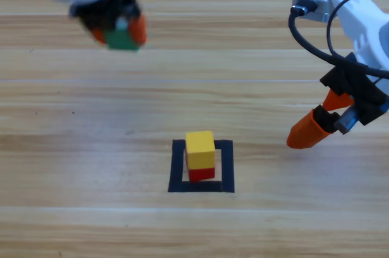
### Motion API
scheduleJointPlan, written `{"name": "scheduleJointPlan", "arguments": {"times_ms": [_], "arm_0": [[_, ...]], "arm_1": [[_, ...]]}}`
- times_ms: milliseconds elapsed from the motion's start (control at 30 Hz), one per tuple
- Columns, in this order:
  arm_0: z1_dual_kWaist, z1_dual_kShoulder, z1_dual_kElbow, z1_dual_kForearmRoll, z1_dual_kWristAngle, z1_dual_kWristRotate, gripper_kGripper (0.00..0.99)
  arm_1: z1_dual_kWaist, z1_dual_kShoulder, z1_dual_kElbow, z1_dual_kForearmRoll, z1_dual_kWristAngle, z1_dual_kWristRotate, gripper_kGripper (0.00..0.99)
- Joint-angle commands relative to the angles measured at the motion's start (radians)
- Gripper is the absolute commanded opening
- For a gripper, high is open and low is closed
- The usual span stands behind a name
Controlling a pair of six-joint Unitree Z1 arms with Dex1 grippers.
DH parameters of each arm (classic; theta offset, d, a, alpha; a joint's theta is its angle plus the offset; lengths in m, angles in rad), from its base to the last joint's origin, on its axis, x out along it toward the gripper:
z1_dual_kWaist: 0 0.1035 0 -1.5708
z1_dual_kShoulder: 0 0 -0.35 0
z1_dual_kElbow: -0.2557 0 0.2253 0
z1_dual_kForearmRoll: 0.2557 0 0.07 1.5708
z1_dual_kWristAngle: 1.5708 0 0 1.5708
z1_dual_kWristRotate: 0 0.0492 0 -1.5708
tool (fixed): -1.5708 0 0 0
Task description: Stack the blocks in the rectangular block: red at the bottom, yellow in the middle, green on top
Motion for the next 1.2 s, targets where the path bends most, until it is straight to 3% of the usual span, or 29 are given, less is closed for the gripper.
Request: {"name": "scheduleJointPlan", "arguments": {"times_ms": [33, 100, 233, 800, 1033, 1200], "arm_0": [[-0.147, 0.249, -0.232, 0.154, -0.007, -0.024, 0.000], [-0.182, 0.315, -0.344, 0.214, -0.014, -0.018, 0.000], [-0.205, 0.340, -0.365, 0.218, -0.025, -0.030, 0.000], [-0.265, 0.317, -0.296, 0.241, 0.012, -0.478, 0.000], [-0.274, 0.340, -0.295, 0.241, 0.004, -0.486, 0.000], [-0.274, 0.349, -0.290, 0.240, 0.004, -0.492, 0.000]], "arm_1": [[-0.023, 0.053, 0.030, -0.017, -0.029, 0.012, 0.990], [-0.023, 0.050, 0.030, -0.017, -0.029, 0.012, 0.990], [-0.023, 0.047, 0.029, -0.017, -0.033, 0.015, 0.990], [-0.023, 0.039, 0.026, -0.016, -0.067, 0.027, 0.990], [-0.023, 0.054, 0.006, -0.016, -0.076, 0.038, 0.990], [-0.023, 0.048, 0.010, -0.016, -0.041, 0.033, 0.990]]}}
